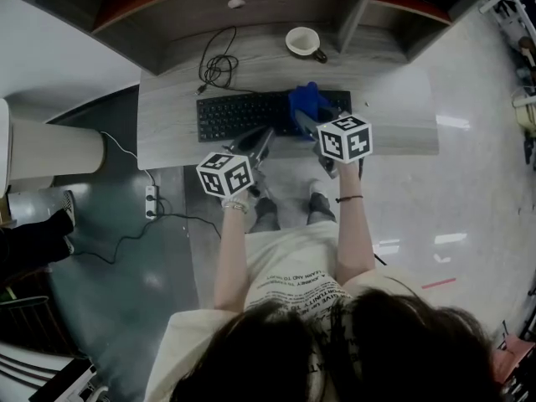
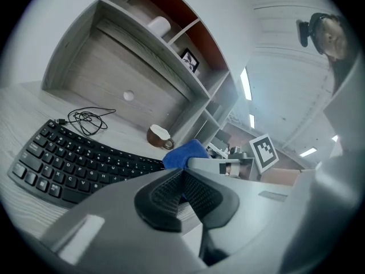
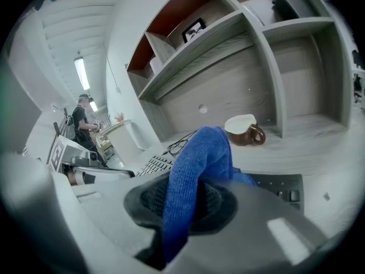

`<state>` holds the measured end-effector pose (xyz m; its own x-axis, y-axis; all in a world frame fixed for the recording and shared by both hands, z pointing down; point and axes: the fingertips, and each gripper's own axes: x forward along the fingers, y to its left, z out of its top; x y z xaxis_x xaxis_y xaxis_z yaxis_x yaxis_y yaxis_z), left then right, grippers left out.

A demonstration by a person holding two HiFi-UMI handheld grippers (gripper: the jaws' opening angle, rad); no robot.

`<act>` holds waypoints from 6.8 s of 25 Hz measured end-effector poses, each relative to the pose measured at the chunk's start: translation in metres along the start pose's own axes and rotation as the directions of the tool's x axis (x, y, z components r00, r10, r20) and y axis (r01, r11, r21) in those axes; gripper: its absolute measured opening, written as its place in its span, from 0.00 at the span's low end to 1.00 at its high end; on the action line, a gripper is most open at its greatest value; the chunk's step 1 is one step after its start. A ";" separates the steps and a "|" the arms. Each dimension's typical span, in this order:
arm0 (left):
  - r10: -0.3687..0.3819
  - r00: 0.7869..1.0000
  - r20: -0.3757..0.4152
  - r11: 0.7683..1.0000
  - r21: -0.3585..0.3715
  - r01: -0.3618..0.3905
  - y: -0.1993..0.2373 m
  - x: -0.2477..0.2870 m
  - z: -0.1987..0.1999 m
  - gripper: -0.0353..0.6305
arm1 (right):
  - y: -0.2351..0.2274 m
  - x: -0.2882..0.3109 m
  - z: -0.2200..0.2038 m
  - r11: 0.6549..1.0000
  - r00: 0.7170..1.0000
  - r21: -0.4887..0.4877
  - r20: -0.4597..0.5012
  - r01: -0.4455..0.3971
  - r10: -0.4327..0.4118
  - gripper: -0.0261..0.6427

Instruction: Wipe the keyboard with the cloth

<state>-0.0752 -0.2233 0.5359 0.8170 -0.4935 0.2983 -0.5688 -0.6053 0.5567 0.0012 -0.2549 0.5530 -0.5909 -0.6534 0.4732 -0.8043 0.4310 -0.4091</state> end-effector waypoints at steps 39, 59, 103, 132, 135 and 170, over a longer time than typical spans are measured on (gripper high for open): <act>-0.027 0.997 -0.068 0.999 0.043 0.030 0.056 -0.048 0.009 0.06 | 0.050 0.056 -0.001 0.999 0.999 0.036 0.042 0.022 -0.023 0.13; 0.002 0.999 -0.046 0.999 0.038 0.000 0.088 -0.080 0.017 0.06 | 0.083 0.094 0.003 1.000 0.999 0.012 0.035 -0.017 0.016 0.13; 0.102 0.995 0.009 0.995 0.001 -0.102 0.151 -0.140 0.034 0.06 | 0.150 0.172 0.014 0.990 0.991 -0.036 -0.016 -0.136 0.135 0.13; 0.161 0.986 0.038 0.987 -0.017 -0.161 0.162 -0.161 0.034 0.06 | 0.193 0.195 0.006 0.966 0.967 -0.068 -0.061 -0.250 0.246 0.13; 0.171 0.985 0.038 0.985 -0.013 -0.170 0.161 -0.162 0.035 0.06 | 0.196 0.201 0.009 0.963 0.963 -0.050 -0.055 -0.267 0.264 0.13; 0.261 0.934 0.243 0.963 0.003 -0.270 0.129 -0.189 0.079 0.06 | 0.232 0.158 0.064 0.889 0.894 -0.135 0.049 -0.437 0.446 0.13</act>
<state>-0.3103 -0.2578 0.4907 0.5919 -0.7709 0.2352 -0.7686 -0.4519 0.4529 -0.2747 -0.2981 0.4826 -0.8837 -0.4223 0.2020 -0.4660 0.7526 -0.4653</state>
